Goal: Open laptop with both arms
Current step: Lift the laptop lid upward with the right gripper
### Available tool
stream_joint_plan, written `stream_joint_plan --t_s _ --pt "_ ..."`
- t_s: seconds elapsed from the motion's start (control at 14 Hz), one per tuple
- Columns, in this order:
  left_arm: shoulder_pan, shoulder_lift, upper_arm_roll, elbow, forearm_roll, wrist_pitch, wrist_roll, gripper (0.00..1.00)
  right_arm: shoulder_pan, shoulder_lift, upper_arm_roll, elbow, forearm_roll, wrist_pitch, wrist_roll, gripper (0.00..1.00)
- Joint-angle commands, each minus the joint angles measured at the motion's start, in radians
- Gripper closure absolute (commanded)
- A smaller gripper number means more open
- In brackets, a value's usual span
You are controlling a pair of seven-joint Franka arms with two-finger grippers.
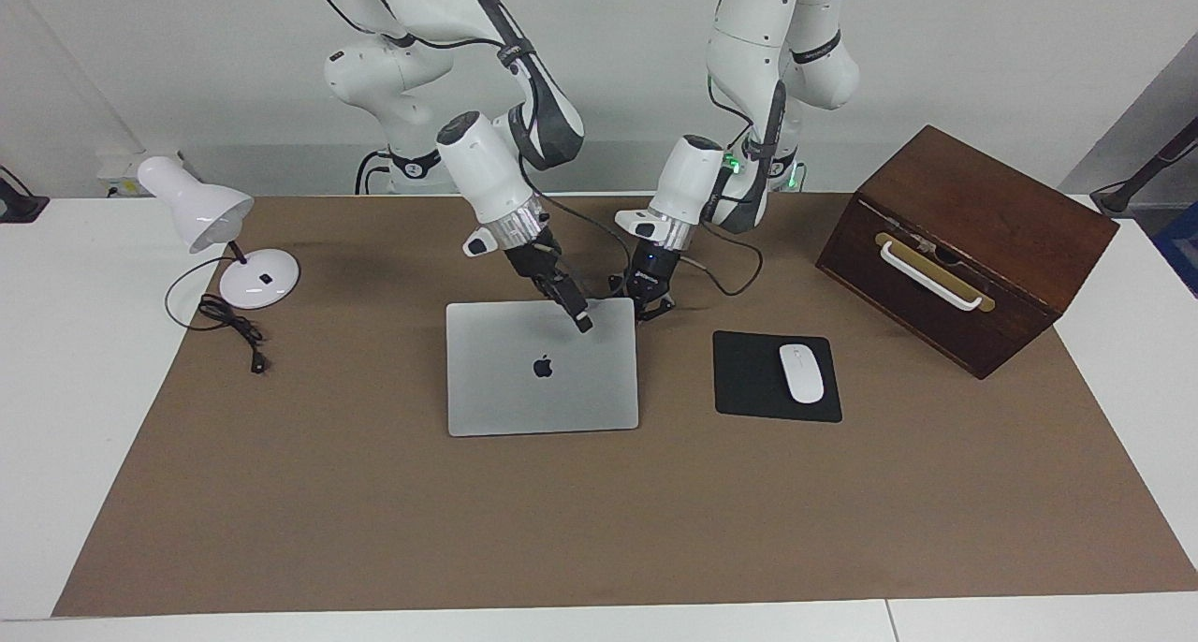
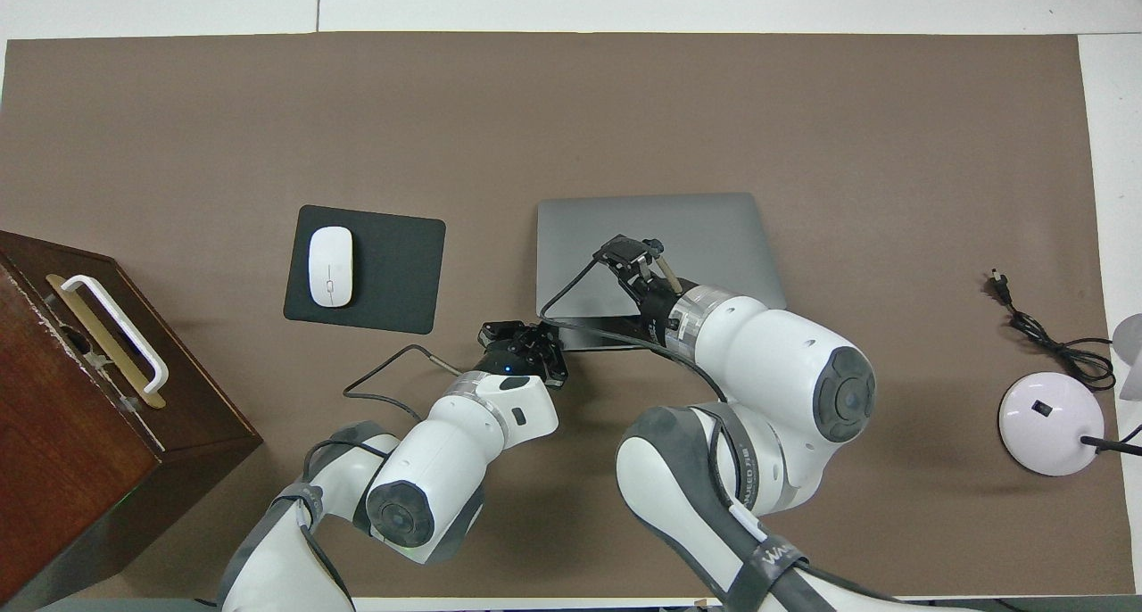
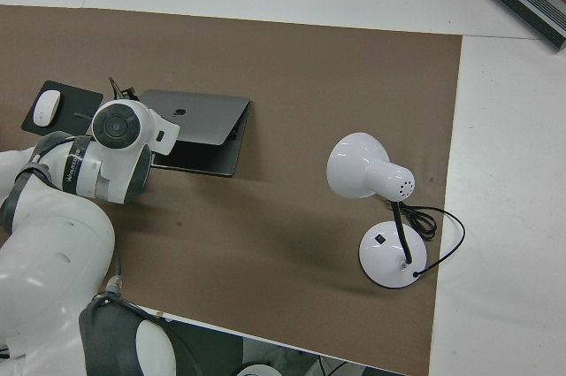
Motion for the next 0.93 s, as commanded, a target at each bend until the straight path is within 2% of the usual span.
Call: stream_joint_plan --t_s 0.0,0.43,0.86 --pt "-0.005 0.043 0.004 0.010 -0.020 0.014 0.005 1.00 -0.040 0.017 0.000 0.065 0.012 -0.063 -0.026 0.00" --pt "-0.005 0.043 0.004 0.009 -0.020 0.014 0.005 1.00 -0.121 0.019 0.000 0.153 -0.062 -0.197 -0.028 0.00" --pt "-0.005 0.043 0.004 0.009 -0.020 0.014 0.005 1.00 -0.152 0.050 0.000 0.242 -0.063 -0.261 -0.031 0.00"
